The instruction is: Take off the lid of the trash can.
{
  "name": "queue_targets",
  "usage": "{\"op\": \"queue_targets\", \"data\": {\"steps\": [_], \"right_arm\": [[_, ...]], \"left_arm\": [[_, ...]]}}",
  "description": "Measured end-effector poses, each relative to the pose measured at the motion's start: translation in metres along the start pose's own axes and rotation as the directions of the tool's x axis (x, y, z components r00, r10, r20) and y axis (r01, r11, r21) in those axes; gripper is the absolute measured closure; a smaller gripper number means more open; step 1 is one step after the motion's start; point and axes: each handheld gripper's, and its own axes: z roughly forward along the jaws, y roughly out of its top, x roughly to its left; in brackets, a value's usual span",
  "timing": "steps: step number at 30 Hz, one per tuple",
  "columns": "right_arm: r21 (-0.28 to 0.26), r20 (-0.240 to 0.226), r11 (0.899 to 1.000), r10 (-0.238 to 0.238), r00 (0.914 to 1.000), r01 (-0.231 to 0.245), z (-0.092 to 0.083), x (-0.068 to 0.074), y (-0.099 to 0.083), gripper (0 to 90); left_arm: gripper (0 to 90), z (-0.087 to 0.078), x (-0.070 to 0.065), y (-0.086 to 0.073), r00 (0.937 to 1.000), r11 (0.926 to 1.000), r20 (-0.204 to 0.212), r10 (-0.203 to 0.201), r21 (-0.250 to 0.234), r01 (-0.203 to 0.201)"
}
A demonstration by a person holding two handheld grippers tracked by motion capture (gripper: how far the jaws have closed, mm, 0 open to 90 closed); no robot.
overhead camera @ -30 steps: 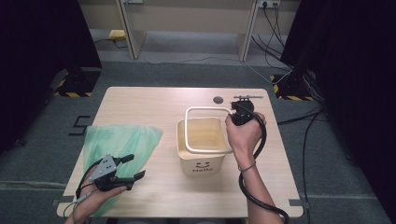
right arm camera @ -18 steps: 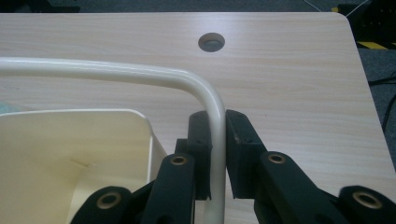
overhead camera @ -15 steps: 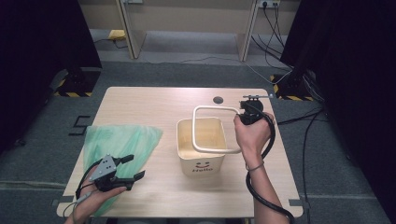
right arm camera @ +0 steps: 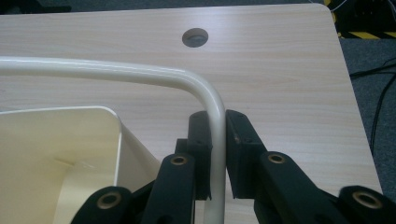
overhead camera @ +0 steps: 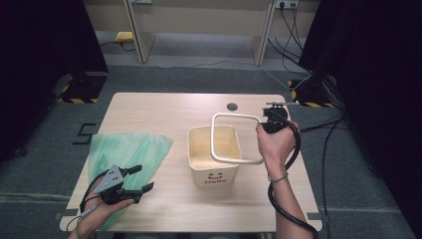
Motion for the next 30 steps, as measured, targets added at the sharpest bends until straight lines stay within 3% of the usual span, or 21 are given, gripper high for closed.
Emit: {"op": "queue_targets", "data": {"steps": [30], "right_arm": [[0.002,0.025,1.0,0.03,0.9992,-0.03,-0.01,-0.03,-0.002,81.3]], "left_arm": [[23.1,0.001,0.0,-0.002,1.0,1.0,-0.004,0.003,0.005,-0.003]]}}
